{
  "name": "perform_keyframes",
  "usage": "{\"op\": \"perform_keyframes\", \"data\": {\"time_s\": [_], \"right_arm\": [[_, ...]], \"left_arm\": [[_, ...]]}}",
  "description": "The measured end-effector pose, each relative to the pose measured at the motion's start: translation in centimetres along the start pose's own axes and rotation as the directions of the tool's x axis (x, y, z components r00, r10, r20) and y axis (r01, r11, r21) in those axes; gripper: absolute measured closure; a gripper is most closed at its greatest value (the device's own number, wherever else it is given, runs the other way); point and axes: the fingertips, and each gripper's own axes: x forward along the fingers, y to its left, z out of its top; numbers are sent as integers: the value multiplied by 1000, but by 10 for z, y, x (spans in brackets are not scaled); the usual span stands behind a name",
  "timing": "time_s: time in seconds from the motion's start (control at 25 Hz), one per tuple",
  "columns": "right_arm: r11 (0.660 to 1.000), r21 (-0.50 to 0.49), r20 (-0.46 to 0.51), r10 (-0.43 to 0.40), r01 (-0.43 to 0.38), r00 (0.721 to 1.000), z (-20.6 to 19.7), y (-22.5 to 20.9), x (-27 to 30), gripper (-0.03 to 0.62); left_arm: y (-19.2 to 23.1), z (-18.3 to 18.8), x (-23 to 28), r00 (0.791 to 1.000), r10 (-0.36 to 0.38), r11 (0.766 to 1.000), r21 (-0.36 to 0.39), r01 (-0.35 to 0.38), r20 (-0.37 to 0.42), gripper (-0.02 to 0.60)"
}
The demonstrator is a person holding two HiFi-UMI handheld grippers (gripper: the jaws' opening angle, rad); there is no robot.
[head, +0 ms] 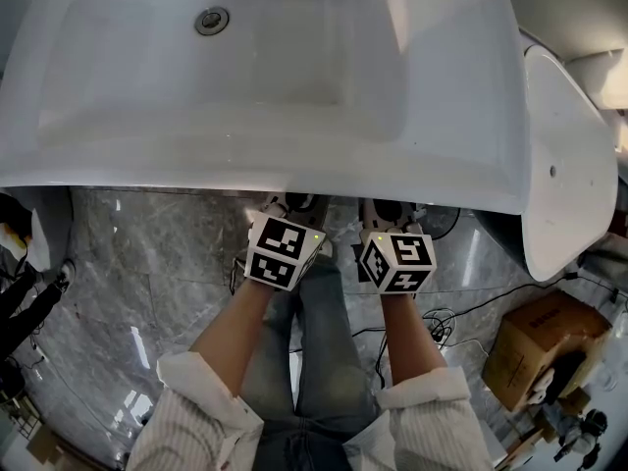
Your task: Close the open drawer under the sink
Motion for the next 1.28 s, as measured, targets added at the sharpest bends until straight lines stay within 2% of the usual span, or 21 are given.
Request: {"op": "perform_keyframes", "data": {"time_s": [0.2,0.36,0.4,0.56,0.68,0.84,1.04,1.28], "right_arm": [[1000,-6,6,2,-2,1000,1,0,-1,585],[1000,17,-2,-11,11,1000,-1,3,-2,585],[1000,22,-4,-11,11,1000,-1,6,-3,585],[999,37,1,8,-8,1000,0,23,-16,585],[999,43,6,17,-18,1000,3,30,-33,585],[999,12,6,32,-32,999,14,38,-49,585],[998,-28,20,59,-59,998,31,48,-65,585],[994,-69,21,89,-88,996,39,68,-79,584]], "left_arm": [[-1,1,-2,1000,1,1000,1,-1,-4,566],[-1,-1,-7,1000,9,990,-142,-5,27,566],[-4,-3,-8,1000,3,988,-153,1,27,566],[-28,-17,-22,999,-46,994,-95,46,2,566],[-46,-17,-36,997,-78,994,-80,78,7,566],[-57,5,-50,994,-94,992,-75,97,50,566],[-65,34,-59,990,-111,993,-33,114,90,566],[-71,48,-78,986,-122,992,-18,125,117,566]]}}
